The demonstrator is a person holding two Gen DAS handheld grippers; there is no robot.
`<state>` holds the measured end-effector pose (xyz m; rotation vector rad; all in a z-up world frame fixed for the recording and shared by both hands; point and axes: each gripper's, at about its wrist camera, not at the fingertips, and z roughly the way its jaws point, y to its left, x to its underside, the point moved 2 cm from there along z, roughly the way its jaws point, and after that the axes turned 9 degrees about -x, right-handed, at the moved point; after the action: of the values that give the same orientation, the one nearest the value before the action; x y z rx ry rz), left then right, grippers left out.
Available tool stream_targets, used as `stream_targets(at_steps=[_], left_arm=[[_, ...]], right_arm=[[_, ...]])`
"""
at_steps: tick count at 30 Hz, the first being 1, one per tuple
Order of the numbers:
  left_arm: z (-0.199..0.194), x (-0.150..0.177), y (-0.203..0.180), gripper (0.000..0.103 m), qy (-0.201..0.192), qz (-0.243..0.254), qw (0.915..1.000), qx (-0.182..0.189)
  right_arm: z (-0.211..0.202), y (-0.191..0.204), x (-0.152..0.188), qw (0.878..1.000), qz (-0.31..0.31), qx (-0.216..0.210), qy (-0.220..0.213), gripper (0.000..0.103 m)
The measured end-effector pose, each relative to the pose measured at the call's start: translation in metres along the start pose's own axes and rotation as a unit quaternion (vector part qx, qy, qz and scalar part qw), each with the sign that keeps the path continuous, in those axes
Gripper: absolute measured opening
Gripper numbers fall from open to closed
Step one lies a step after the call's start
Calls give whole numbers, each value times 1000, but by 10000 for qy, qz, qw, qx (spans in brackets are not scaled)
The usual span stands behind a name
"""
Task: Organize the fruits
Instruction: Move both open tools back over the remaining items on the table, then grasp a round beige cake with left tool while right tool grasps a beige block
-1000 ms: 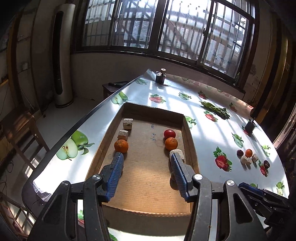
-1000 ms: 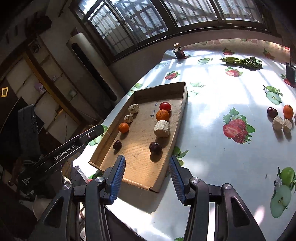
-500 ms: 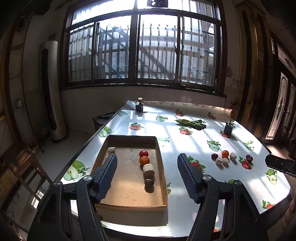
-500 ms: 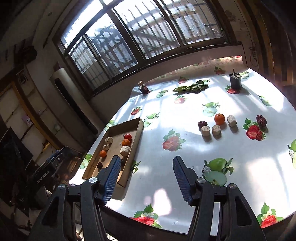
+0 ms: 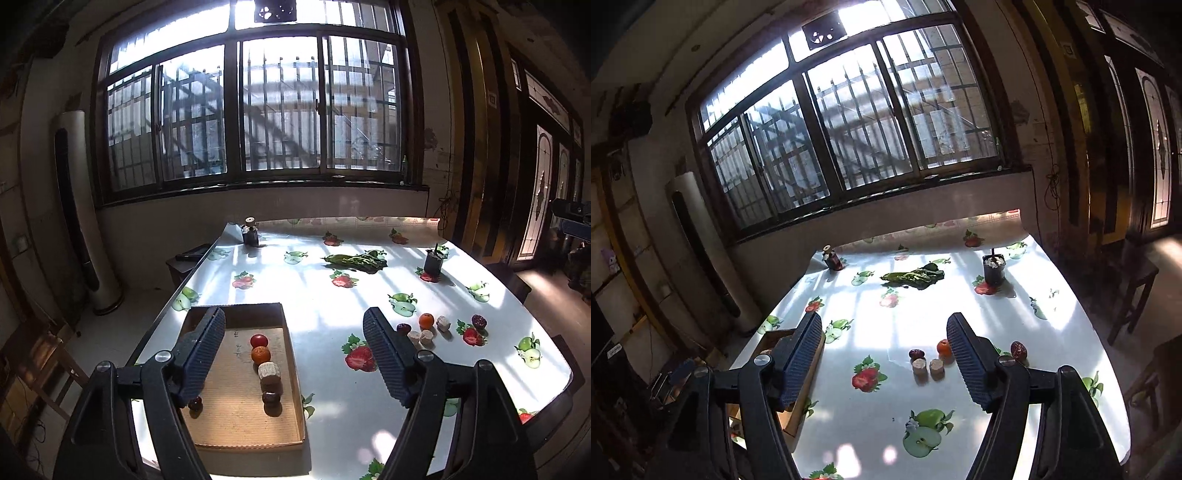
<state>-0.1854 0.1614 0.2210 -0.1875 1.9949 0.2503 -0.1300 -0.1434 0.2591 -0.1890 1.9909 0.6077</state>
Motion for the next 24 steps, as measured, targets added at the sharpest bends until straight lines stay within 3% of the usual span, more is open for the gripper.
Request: stream_targets(at_steps=[3, 5, 7, 10, 13, 14, 16, 18, 20, 24], left_arm=[[7, -35, -6, 79, -194, 219, 9995, -71], [20, -49, -15, 89, -260, 403, 9988, -13], [43, -49, -29, 92, -67, 575, 9983, 103], [80, -29, -54, 92, 316, 712, 9961, 414], [119, 4, -85, 92, 728, 672, 9914, 854], [133, 14, -96, 91, 921, 693, 9888, 953], [160, 34, -121, 87, 1319, 715, 9815, 1187], [182, 52, -146, 64, 1639, 793, 9728, 1435], [199, 65, -168, 49, 1874, 884, 9650, 1608], [223, 86, -205, 46, 2086, 985, 9557, 1826]], right_arm=[[8, -12, -31, 9984, -222, 515, -14, 77], [19, -20, -44, 9948, -413, 926, -28, 83], [39, -34, -47, 9923, -457, 1148, 71, 89], [77, -63, -27, 9938, -29, 1039, 404, 89], [126, -91, 15, 9910, 258, 907, 951, 88], [142, -97, 30, 9890, 249, 910, 1136, 83], [171, -110, 55, 9844, 253, 937, 1464, 70], [193, -123, 76, 9809, 387, 891, 1684, 61], [210, -135, 91, 9785, 519, 863, 1801, 60], [231, -151, 105, 9769, 612, 827, 1874, 60]])
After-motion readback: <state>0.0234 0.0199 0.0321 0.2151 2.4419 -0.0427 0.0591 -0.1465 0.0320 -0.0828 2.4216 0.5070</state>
